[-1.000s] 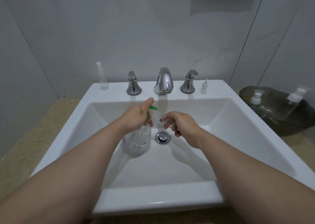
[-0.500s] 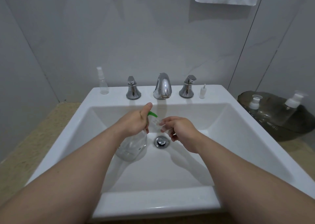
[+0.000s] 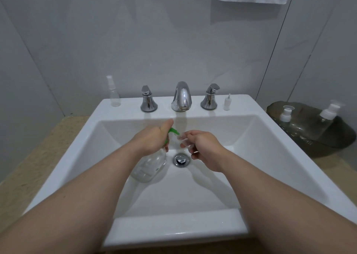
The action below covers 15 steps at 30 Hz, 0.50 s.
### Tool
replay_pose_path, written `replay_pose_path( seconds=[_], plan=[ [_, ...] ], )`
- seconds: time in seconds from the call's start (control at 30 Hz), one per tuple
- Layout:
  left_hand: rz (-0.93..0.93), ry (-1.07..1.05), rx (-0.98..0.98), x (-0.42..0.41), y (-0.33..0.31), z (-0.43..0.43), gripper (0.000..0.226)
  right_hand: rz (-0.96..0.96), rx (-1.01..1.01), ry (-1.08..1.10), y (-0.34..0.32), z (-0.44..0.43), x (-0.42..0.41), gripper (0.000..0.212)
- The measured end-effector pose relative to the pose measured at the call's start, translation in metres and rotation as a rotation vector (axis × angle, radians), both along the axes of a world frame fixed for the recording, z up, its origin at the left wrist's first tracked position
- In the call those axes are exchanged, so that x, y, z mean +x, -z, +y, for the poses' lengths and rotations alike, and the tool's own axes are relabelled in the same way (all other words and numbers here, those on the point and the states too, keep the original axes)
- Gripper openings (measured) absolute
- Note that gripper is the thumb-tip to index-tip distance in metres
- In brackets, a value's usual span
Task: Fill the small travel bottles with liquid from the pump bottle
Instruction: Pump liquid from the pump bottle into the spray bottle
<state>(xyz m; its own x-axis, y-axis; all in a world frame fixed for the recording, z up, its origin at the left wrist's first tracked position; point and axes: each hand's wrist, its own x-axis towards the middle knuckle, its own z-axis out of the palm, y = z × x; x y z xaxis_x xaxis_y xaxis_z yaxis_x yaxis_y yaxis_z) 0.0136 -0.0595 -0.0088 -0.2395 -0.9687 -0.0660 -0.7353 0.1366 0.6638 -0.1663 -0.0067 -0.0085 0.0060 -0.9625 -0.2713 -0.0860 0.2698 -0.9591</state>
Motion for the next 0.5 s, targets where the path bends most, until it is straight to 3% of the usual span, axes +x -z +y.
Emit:
replay_pose_path(
  seconds=[0.5],
  plan=[
    [0.069, -0.027, 0.056, -0.0022, -0.0089, 0.007, 0.077, -0.011, 0.013, -0.002, -0.0011, -0.0012, 0.002, 0.034]
  ],
)
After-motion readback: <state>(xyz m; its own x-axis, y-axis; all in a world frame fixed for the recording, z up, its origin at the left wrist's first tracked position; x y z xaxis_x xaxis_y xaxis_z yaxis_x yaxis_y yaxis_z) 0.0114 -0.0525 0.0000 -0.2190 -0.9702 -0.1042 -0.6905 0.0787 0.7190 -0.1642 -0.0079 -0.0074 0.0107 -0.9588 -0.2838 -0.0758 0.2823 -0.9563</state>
